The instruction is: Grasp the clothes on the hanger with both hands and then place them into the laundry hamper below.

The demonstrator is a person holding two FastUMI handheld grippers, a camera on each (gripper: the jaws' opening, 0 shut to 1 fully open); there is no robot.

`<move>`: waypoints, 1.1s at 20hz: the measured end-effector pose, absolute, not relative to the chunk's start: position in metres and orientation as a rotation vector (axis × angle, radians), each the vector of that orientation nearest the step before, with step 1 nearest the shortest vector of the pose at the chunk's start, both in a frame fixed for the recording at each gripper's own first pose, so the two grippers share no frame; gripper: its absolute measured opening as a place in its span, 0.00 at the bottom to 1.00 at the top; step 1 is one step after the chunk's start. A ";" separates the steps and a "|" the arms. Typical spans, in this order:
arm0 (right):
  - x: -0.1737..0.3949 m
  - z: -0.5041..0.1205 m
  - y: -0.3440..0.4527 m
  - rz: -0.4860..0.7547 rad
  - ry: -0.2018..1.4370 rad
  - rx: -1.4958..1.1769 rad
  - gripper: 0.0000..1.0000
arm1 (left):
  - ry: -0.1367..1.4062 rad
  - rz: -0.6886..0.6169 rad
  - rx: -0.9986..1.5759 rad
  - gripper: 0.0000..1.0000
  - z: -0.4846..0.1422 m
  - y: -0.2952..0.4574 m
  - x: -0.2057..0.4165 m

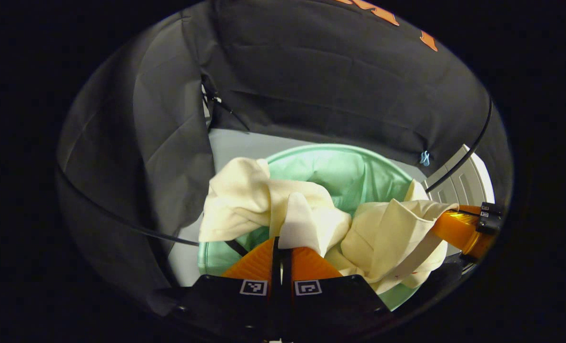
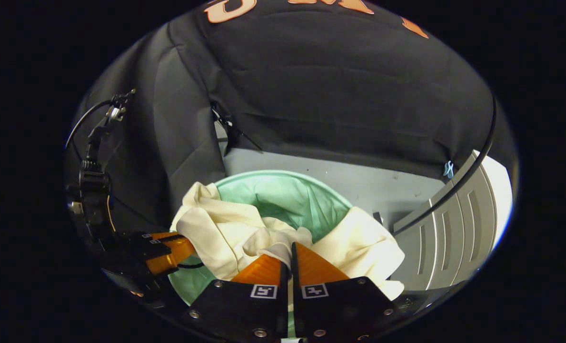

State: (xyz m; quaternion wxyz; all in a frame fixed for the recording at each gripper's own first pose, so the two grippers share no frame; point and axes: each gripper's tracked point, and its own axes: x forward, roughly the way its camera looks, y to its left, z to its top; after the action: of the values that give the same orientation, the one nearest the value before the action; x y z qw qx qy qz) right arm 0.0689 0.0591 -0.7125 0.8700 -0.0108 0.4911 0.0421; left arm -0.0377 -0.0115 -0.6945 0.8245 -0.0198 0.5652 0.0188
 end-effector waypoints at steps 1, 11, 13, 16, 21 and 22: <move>0.066 -0.722 0.057 0.077 1.055 -0.017 0.06 | 1.219 0.039 -0.045 0.07 -0.702 -0.013 -0.040; 0.044 -0.751 0.047 0.019 1.180 0.026 0.19 | 1.317 0.054 -0.042 0.23 -0.721 -0.013 -0.062; 0.044 -0.752 0.047 0.018 1.179 0.034 0.24 | 1.311 0.052 -0.041 0.27 -0.720 -0.013 -0.059; 0.043 -0.748 0.051 0.023 1.175 0.051 0.34 | 1.307 0.047 -0.039 0.31 -0.713 -0.018 -0.058; 0.041 -0.733 0.051 0.035 1.157 0.059 0.77 | 1.300 0.067 -0.030 0.81 -0.701 -0.016 -0.059; 0.041 -0.731 0.050 0.038 1.152 0.057 0.86 | 1.297 0.074 -0.021 0.99 -0.699 -0.014 -0.060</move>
State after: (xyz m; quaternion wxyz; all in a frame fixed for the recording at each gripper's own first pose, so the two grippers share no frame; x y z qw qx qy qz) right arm 0.0406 0.0500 -0.7308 0.8380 0.0268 0.5448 0.0178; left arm -0.0596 -0.0144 -0.6987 0.7963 -0.0096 0.6039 0.0344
